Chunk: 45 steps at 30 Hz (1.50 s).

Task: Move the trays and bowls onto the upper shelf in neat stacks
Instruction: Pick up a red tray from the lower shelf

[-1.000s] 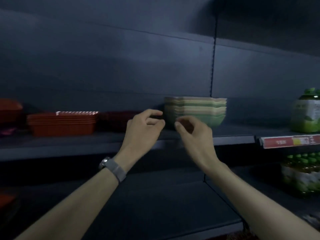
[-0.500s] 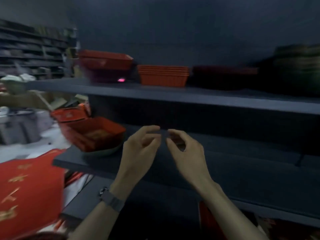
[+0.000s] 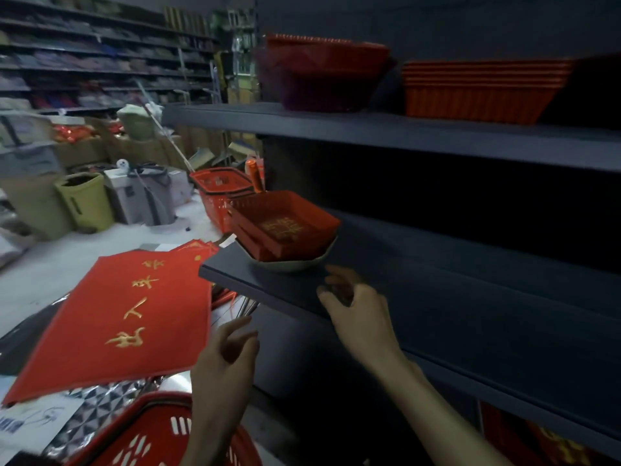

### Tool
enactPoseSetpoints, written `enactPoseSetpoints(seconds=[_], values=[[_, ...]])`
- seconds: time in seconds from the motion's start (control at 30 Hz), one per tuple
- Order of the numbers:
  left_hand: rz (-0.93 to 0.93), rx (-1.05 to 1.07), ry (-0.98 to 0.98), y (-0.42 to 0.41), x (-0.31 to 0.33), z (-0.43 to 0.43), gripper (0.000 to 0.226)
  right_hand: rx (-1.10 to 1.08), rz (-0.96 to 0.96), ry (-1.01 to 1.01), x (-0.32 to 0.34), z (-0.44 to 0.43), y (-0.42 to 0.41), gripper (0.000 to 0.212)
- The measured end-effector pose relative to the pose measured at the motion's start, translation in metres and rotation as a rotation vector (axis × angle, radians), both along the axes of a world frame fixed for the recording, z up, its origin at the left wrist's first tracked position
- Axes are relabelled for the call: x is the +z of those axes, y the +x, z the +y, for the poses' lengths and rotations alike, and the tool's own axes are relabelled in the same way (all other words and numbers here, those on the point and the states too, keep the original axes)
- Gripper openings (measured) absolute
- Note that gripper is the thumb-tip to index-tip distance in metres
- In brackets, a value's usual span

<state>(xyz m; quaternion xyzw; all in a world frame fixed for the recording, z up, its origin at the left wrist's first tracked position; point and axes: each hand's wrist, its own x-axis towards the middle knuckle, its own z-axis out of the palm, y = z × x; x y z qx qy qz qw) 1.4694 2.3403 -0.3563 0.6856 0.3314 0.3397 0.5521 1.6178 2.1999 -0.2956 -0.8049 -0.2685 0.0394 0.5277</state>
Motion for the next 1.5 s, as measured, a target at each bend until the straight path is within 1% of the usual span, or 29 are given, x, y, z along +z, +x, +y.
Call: enactPoseSetpoints(seconds=[0.13, 0.23, 0.37, 0.47, 0.57, 0.6, 0.73, 0.8, 0.9, 1.0, 1.13, 1.2, 1.27, 1.3, 1.37, 1.43, 1.47, 1.5], values=[[0.016, 0.038, -0.018, 0.009, -0.007, 0.026, 0.032, 0.006, -0.002, 0.036, -0.008, 0.039, 0.008, 0.040], [0.010, 0.061, 0.000, 0.024, -0.006, 0.046, 0.033, 0.035, 0.015, 0.062, -0.008, 0.066, 0.016, 0.045], [0.005, 0.048, 0.035, 0.045, -0.001, 0.072, 0.033, 0.071, 0.035, 0.024, -0.005, 0.098, 0.027, 0.047], [0.002, 0.050, 0.056, 0.057, 0.001, 0.086, 0.032, 0.066, 0.012, -0.009, -0.006, 0.112, 0.032, 0.038], [-0.002, 0.046, 0.066, 0.064, 0.002, 0.095, 0.033, 0.009, -0.019, -0.016, -0.007, 0.122, 0.037, 0.019], [-0.005, 0.038, 0.070, 0.066, 0.002, 0.098, 0.034, -0.009, -0.028, -0.013, -0.008, 0.125, 0.039, 0.018], [-0.019, 0.002, 0.097, 0.069, -0.001, 0.107, 0.035, -0.059, -0.089, -0.021, -0.010, 0.130, 0.046, 0.028], [-0.016, -0.009, 0.113, 0.070, 0.003, 0.109, 0.038, -0.080, -0.146, -0.063, -0.015, 0.129, 0.049, 0.028], [-0.016, -0.030, 0.150, 0.073, 0.014, 0.112, 0.045, -0.103, -0.246, -0.111, -0.021, 0.120, 0.053, 0.026], [-0.036, -0.061, 0.231, 0.076, 0.029, 0.115, 0.056, -0.069, -0.293, -0.115, -0.023, 0.102, 0.052, 0.026], [-0.112, -0.197, 0.309, 0.072, 0.055, 0.113, 0.091, 0.006, -0.353, -0.113, -0.017, 0.066, 0.048, 0.021], [-0.124, -0.279, 0.371, 0.067, 0.066, 0.110, 0.101, 0.050, -0.352, -0.132, -0.011, 0.044, 0.045, 0.019], [-0.107, -0.352, 0.410, 0.059, 0.071, 0.107, 0.097, 0.070, -0.351, -0.167, -0.001, 0.021, 0.038, 0.017], [-0.091, -0.366, 0.434, 0.056, 0.073, 0.106, 0.088, 0.075, -0.338, -0.179, 0.005, 0.010, 0.033, 0.016], [-0.058, -0.356, 0.512, 0.048, 0.074, 0.105, 0.060, 0.096, -0.294, -0.170, 0.017, -0.012, 0.024, 0.016], [-0.084, -0.324, 0.560, 0.041, 0.076, 0.099, 0.026, 0.120, -0.310, -0.156, 0.026, -0.030, 0.013, 0.016], [-0.110, -0.314, 0.597, 0.037, 0.078, 0.095, 0.020, 0.126, -0.338, -0.153, 0.031, -0.038, 0.008, 0.015], [-0.143, -0.306, 0.656, 0.032, 0.081, 0.091, 0.025, 0.137, -0.363, -0.159, 0.036, -0.046, 0.004, 0.014]])
